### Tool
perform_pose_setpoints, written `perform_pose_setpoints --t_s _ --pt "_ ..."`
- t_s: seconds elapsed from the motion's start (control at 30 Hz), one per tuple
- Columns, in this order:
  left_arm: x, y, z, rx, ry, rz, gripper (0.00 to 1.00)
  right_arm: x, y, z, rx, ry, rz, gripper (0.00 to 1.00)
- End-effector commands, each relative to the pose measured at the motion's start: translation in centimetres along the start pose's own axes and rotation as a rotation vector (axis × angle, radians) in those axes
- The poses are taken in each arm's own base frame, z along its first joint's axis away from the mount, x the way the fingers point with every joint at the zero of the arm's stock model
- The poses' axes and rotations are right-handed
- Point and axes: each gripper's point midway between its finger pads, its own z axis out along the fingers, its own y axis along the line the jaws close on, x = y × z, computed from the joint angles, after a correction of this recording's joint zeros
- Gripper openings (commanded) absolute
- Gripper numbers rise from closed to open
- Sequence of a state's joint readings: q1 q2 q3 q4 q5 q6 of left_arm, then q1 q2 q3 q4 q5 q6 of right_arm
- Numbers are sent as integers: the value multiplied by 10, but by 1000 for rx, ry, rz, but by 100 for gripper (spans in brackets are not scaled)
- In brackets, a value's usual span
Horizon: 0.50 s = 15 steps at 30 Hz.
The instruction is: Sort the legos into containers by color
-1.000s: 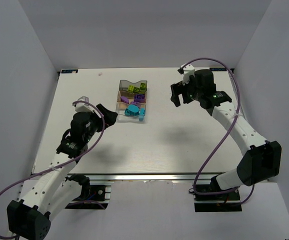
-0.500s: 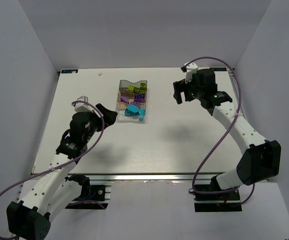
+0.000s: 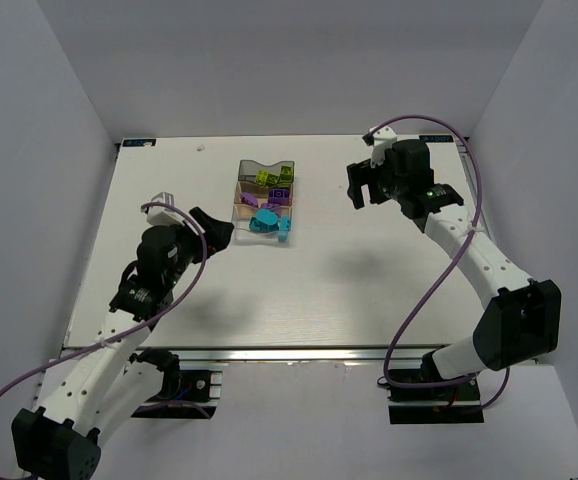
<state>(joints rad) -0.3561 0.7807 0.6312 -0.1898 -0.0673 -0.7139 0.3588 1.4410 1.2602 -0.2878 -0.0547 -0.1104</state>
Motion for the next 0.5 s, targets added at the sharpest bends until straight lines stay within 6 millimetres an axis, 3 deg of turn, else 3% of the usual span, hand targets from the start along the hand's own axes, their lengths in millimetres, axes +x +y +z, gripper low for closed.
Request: perform_pose_setpoints --t_s 0.0,0.47 --pt "-8 -2 -5 4 -27 6 98 -11 -5 -2 18 -44 11 89" --pt "-8 -2 -5 5 -30 7 98 -10 -3 -4 10 -43 27 89"
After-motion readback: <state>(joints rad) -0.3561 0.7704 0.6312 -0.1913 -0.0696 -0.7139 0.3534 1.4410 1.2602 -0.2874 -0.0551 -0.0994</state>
